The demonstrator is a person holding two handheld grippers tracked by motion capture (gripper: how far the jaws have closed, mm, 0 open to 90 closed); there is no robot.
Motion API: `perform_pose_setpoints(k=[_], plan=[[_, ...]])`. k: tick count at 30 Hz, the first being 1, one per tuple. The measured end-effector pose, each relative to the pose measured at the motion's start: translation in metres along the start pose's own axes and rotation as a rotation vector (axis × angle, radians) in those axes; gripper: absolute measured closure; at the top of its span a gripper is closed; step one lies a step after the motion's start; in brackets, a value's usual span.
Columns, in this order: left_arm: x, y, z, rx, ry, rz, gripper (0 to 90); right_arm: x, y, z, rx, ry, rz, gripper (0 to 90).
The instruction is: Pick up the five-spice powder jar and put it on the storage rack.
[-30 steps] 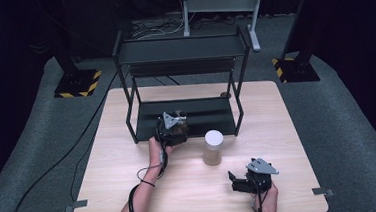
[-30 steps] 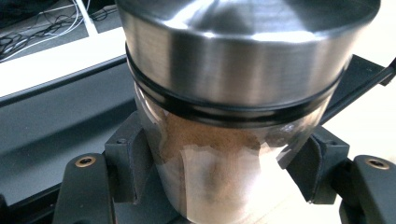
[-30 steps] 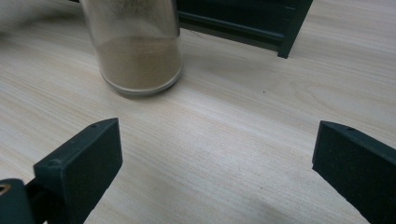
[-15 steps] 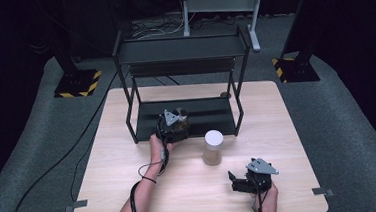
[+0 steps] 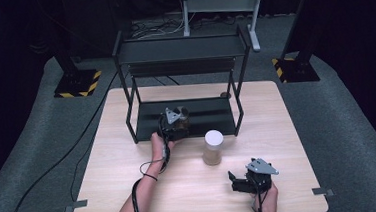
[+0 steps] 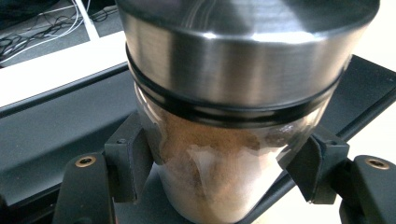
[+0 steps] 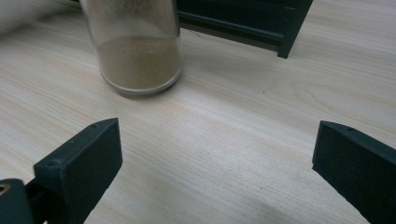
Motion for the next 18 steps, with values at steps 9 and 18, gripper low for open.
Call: perform_pose_setpoints(k=[9, 18], plan=[[0.0052, 0.0022, 0.0006, -0.003, 0.003, 0.005, 31.2, 0.0002, 0.0001, 0.0004, -0.002, 0.002, 0.0, 0.3], [0.0104, 0.0051, 0.0016, -0.002, 0.007, 0.012, 31.2, 0.0004, 0.0004, 0.0011, -0.004, 0.007, 0.0, 0.3]])
Point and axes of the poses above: each handheld gripper's, and its own axes: x roughly forward along the jaws, z roughly out of its top, y roughly to its left, the point moved 3 cm from there along x, roughly forward along the jaws, and after that the axes turned 2 degrees about y, right-handed, at the moved point
